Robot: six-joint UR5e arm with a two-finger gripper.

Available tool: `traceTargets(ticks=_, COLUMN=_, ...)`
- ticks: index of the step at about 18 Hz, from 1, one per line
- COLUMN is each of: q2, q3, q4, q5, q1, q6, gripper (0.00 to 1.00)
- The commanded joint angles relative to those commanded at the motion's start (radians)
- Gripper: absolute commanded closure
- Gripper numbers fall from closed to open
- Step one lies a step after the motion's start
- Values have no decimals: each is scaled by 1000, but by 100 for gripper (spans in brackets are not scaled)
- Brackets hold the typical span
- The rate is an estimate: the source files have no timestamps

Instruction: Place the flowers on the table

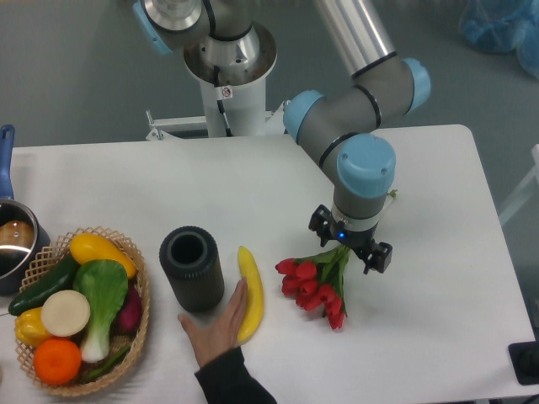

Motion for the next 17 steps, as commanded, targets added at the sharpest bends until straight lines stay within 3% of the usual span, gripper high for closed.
traceTargets(ticks=3, q2=15, q3=-2, q4=2, q5=-78, q1=35, q6=47, gripper=0)
traceTargets(ticks=6, q2=32, q3=-5, q4=-14, q5=-118, q1=75, q6=179, gripper=0)
traceTargets(ticks=13, q2=34, q3=-14, q4=-95, q5=-169, q1=173, q6=477, gripper=0)
traceTargets(ticks=17, q2=35, q3=-9, q4=-106, q5=-175, q1=183, q6=497, gripper=0)
